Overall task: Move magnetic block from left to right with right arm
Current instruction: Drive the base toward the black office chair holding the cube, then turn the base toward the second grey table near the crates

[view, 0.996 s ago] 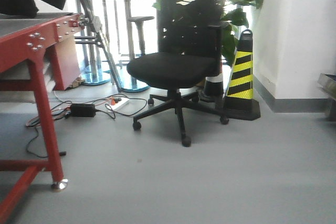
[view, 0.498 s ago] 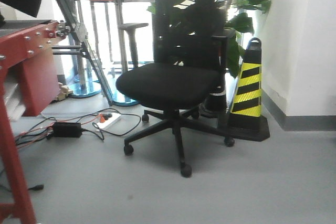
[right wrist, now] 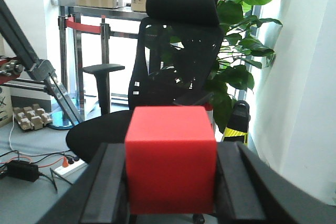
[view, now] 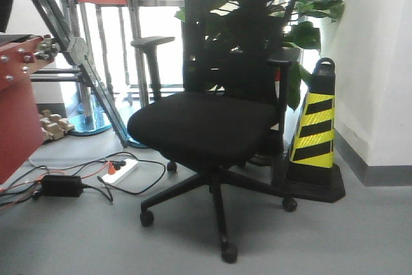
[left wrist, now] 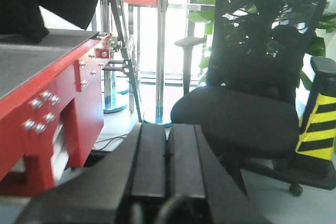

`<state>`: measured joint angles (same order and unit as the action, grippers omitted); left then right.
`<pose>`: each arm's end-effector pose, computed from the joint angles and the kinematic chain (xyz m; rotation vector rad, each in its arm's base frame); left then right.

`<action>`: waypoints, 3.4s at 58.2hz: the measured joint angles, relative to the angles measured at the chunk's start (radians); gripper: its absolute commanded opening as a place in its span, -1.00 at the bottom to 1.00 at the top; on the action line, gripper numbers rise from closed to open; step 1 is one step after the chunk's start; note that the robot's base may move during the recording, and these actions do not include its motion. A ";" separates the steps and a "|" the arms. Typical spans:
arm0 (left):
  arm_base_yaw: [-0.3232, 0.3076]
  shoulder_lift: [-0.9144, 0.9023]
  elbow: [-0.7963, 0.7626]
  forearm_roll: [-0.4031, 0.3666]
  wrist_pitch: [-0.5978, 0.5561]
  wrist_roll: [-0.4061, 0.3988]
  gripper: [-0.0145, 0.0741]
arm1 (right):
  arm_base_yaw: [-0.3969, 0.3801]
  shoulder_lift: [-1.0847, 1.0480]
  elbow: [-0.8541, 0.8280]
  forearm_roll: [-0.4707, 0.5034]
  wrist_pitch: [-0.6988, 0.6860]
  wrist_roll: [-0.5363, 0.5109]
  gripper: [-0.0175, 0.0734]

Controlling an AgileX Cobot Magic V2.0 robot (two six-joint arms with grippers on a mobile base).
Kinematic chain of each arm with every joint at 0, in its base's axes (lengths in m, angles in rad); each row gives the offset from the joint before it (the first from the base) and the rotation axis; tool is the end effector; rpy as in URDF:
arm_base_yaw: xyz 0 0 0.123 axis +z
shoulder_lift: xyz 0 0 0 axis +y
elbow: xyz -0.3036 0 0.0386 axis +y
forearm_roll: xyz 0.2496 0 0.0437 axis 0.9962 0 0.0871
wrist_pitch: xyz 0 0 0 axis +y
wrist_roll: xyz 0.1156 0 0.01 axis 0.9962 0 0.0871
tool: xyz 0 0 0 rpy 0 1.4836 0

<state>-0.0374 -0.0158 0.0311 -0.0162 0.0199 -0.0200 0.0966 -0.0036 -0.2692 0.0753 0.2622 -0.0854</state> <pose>0.0619 -0.0024 0.2026 0.0012 1.5191 -0.0591 0.0399 0.0061 0.2811 -0.0962 1.4697 0.0825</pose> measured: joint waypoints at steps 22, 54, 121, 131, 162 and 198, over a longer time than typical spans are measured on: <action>0.000 0.000 0.000 0.000 0.000 0.000 -0.94 | 0.000 0.000 0.000 0.000 0.000 0.000 0.01; 0.000 0.000 0.000 0.000 0.000 0.000 -0.94 | 0.000 0.000 0.000 0.000 0.000 0.000 0.01; 0.000 0.000 0.000 0.000 0.000 0.000 -0.94 | 0.000 0.000 0.000 0.000 0.000 0.000 0.01; 0.000 0.000 0.000 0.000 0.000 0.000 -0.94 | 0.000 0.000 0.000 0.000 0.000 0.000 0.01; 0.000 0.000 0.000 0.000 0.000 0.000 -0.94 | 0.000 0.000 0.000 0.000 0.000 0.000 0.01; 0.000 0.000 0.000 0.000 0.000 0.000 -0.94 | 0.000 0.000 0.000 0.000 0.000 0.000 0.01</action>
<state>-0.0374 -0.0158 0.0311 -0.0162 0.0199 -0.0200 0.0966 -0.0036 -0.2692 0.0753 0.2622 -0.0854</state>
